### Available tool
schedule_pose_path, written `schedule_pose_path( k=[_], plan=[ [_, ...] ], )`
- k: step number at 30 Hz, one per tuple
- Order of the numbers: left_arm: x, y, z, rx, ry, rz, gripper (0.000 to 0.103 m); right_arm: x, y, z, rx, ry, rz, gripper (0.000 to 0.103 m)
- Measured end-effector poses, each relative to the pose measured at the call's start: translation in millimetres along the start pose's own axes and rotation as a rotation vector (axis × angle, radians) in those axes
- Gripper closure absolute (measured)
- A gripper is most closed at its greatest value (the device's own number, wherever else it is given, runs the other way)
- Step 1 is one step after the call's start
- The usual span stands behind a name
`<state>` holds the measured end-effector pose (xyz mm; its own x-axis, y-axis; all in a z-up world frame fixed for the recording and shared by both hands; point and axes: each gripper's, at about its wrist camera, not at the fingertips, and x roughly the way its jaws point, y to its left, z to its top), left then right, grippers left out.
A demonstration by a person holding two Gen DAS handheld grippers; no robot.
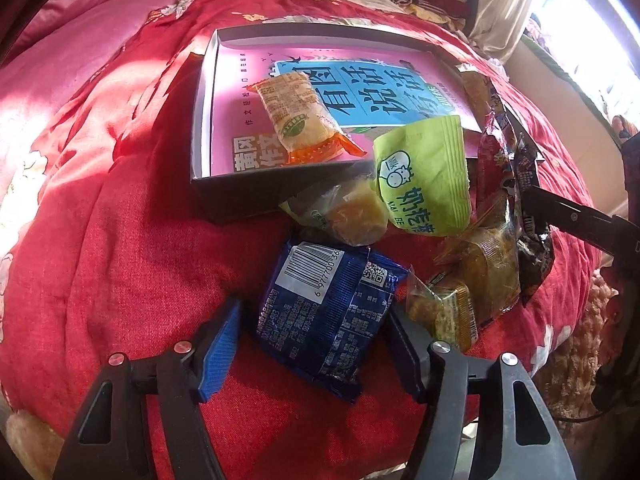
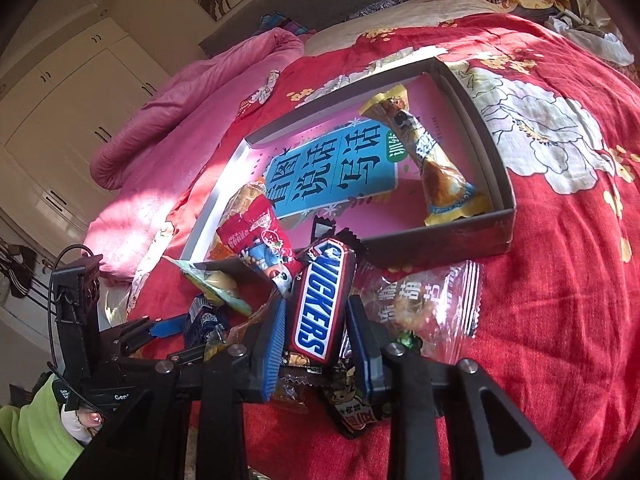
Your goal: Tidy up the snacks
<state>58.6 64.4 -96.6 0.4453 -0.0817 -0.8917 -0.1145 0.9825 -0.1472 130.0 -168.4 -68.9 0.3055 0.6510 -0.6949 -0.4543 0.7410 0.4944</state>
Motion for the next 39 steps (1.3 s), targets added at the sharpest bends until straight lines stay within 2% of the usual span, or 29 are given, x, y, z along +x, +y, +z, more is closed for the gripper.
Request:
schedule_pose_path(
  k=[12, 17, 24, 39],
  plan=[
    [-7.7, -3.7, -2.8, 0.013, -0.015, 0.022, 0.047, -7.9, 2.6, 0.2, -0.022, -0.034, -0.034, 0.073],
    [-23.7, -2.5, -4.6, -0.015, -0.036, 0.002, 0.047, -8.6, 5.3, -0.4, -0.040, -0.039, -0.046, 0.073],
    [-49.8, 5.9, -1.5, -0.063, -0.105, 0.007, 0.047, -14.6, 6.4, -0.3, -0.050, -0.065, -0.053, 0.074],
    [-69.2, 15.5, 5.6, -0.094, -0.202, 0.038, 0.047, -27.9, 7.7, 2.3, -0.057, -0.121, -0.051, 0.074]
  ],
)
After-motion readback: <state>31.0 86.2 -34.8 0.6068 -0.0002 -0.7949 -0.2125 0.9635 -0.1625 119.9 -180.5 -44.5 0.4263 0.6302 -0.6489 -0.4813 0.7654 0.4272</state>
